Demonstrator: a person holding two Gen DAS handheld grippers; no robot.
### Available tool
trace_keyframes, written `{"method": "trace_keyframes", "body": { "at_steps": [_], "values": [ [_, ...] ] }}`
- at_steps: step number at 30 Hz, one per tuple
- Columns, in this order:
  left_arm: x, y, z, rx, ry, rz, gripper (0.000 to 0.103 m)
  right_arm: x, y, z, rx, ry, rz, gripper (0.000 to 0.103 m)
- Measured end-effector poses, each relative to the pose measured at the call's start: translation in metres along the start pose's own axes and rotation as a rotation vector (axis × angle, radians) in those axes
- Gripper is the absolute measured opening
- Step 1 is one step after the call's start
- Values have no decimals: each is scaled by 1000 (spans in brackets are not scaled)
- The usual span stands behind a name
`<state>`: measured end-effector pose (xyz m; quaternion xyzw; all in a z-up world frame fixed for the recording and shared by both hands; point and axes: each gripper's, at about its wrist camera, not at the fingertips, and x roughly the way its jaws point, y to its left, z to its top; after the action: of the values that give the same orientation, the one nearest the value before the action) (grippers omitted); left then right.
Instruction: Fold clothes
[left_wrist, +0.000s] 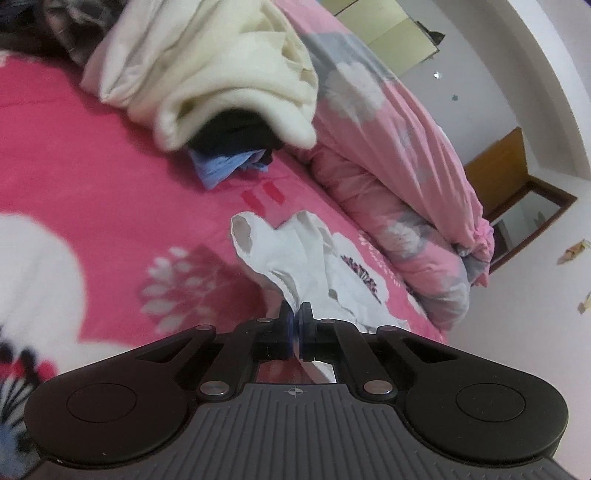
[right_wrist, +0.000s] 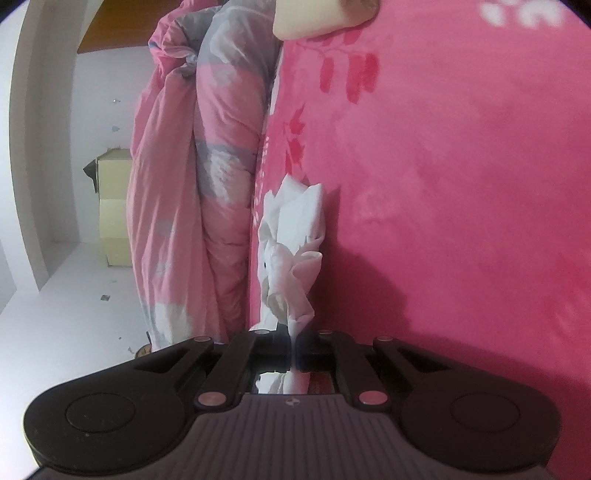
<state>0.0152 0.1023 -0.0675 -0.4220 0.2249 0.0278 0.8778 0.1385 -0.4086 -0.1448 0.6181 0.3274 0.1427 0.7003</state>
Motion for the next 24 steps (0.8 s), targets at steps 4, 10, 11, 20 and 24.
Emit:
{"method": "trace_keyframes", "body": {
  "at_steps": [4, 10, 11, 20, 24],
  "values": [
    [-20, 2, -7, 14, 8, 2, 0, -22, -6, -19, 14, -1, 25, 2],
    [-29, 5, -12, 21, 23, 2, 0, -46, -17, -35, 21, 8, 31, 2],
    [-29, 4, -12, 26, 24, 6, 0, -47, -21, -35, 32, 6, 27, 2],
    [-16, -9, -2, 70, 17, -20, 0, -38, -23, -30, 43, 3, 37, 2],
    [5, -9, 7, 54, 85, -17, 2, -31, -24, -25, 45, 3, 33, 2]
  ]
}}
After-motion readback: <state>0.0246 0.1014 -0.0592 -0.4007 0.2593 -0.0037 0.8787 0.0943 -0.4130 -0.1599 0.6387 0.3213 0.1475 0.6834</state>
